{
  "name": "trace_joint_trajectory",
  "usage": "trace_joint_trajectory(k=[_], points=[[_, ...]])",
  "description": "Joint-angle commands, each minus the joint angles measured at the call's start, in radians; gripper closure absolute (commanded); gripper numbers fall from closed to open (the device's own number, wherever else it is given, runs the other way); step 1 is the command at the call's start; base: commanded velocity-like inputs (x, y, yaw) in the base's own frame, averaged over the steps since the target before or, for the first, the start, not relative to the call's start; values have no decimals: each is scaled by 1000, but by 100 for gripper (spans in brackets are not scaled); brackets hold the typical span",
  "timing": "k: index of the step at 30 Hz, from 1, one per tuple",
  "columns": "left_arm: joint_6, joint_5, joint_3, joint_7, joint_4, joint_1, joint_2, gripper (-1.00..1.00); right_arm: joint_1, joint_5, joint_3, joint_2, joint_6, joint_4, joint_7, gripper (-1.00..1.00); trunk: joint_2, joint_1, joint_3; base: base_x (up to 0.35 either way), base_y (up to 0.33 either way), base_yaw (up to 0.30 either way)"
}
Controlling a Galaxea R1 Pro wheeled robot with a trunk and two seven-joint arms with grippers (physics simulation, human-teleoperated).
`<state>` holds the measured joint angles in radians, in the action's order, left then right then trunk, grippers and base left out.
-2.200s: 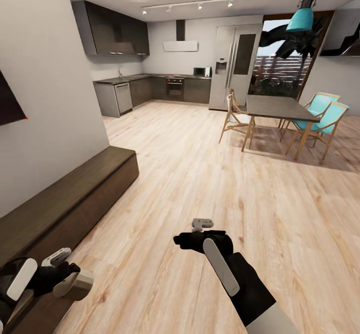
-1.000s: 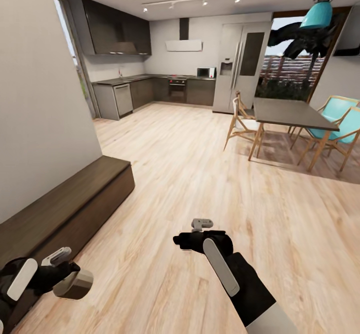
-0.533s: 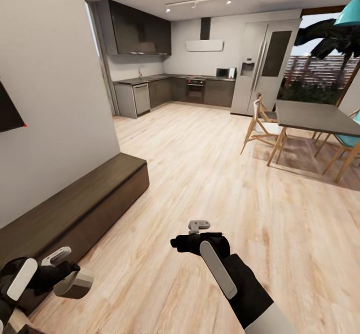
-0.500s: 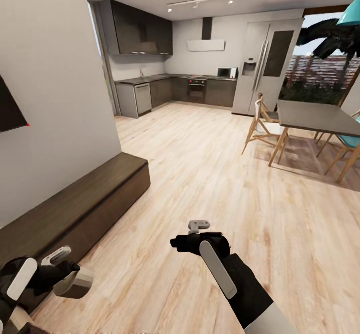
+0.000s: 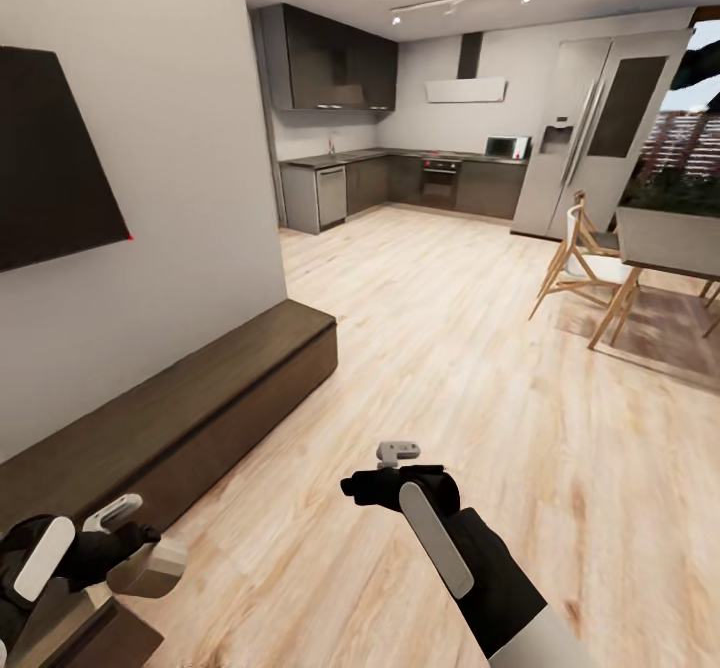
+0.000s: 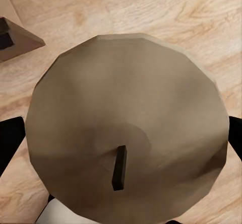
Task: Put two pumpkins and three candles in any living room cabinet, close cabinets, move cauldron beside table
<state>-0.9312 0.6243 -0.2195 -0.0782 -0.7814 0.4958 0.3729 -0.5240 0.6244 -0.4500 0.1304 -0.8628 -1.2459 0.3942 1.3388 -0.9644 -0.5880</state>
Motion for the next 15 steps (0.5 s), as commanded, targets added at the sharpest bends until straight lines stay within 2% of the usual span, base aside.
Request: trace_joint_trajectory(k=[1, 8, 15], points=[[-4, 12, -1, -8, -1, 1, 0, 100, -1, 11, -1, 0, -1, -1, 10, -100, 1, 0, -1, 0, 0, 282], [-5, 12, -1, -8, -1, 1, 0, 100, -1, 8, -1, -1, -1, 3, 10, -100, 1, 0, -1, 0, 0, 282], [-5, 11, 1, -8, -1, 1, -12, 100, -1, -2, -2, -1, -1, 0, 11, -100, 1, 0, -1, 0, 0, 282]])
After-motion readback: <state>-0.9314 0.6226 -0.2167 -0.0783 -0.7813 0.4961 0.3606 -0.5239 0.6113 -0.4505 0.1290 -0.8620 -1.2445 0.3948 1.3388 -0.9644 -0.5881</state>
